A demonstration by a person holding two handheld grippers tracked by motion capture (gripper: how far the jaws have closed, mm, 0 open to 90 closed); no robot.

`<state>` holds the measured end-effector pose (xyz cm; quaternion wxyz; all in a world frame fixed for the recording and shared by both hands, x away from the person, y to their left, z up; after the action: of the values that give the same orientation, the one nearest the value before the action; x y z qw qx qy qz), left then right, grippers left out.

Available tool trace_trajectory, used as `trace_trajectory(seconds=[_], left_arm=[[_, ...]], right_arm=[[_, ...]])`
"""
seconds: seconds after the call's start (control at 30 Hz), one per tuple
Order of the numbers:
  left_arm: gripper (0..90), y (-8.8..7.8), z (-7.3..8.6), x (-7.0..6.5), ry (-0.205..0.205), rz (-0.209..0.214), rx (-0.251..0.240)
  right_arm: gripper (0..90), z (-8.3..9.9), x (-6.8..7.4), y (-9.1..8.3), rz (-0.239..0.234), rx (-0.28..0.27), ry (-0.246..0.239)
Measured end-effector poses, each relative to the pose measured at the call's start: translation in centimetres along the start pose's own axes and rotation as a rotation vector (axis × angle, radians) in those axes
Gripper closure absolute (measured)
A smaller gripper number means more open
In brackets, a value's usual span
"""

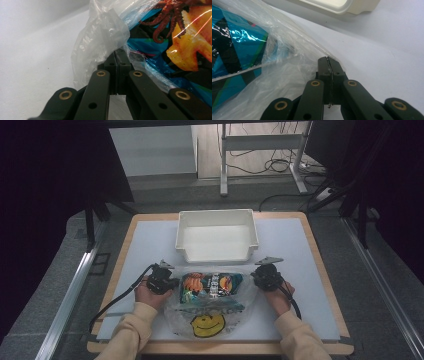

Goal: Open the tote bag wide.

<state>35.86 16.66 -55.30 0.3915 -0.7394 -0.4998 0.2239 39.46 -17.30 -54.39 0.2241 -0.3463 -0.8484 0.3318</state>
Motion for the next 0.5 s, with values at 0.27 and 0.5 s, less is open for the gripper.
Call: trace_trajectory(seconds=[0.27, 0.5], left_arm=[[87.2, -3.2, -1.2, 0.7, -0.05, 0.043, -0.141], [82.4, -6.1, -2.3, 0.3, -0.065, 0.126, -0.258]], right_arm=[[88.6, -1.5, 0.6, -3.1, -0.073, -0.131, 0.0], [88.6, -3.4, 2.5, -6.9, -0.134, -0.245, -0.038]])
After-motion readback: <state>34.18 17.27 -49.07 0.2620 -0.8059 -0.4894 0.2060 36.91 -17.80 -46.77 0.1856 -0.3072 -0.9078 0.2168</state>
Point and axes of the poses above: each handheld gripper's, and its own axes: y roughly forward along the jaws, z roughly out of its underside, x roughly to its left, the point moved 3 cm from there along y, roughly forward along the jaws, and after that the axes turned 13 degrees about -z, right-handed, at the moved point
